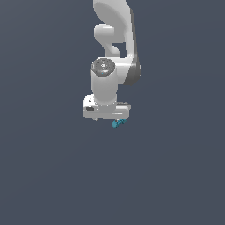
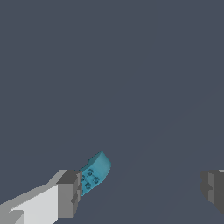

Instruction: Pick up the object and move it to a goal position.

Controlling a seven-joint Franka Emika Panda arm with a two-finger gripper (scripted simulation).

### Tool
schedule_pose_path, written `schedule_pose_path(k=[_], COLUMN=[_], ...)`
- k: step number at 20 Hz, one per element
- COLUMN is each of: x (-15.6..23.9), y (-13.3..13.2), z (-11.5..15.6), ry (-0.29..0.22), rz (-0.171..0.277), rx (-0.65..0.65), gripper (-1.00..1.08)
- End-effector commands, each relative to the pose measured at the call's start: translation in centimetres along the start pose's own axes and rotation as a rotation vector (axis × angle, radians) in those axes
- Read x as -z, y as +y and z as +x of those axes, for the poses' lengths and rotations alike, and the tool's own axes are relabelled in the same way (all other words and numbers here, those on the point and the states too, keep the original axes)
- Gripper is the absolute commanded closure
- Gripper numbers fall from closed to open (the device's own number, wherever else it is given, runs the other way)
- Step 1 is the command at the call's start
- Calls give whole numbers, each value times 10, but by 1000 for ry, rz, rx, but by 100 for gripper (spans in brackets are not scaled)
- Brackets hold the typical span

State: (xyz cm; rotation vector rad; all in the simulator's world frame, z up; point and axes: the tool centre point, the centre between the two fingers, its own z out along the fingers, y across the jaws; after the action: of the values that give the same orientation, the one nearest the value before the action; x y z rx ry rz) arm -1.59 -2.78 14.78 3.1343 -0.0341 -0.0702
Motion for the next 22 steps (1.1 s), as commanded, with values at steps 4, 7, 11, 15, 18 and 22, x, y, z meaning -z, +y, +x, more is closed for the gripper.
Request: schedule_pose_path(k=[4,7,11,15,18,22], x=[0,0,0,0,0,-2], y=[4,17,29,29,29,27], z=[0,-1,-1,-1,-1,-2], ry=[-1,-5,-9,-9,-9,-8], rz=[-2,-8,-14,-14,-14,-13], rx=[0,-1,-3,-1,-2,-19], gripper=[-92,-92,-92,-92,-92,-92])
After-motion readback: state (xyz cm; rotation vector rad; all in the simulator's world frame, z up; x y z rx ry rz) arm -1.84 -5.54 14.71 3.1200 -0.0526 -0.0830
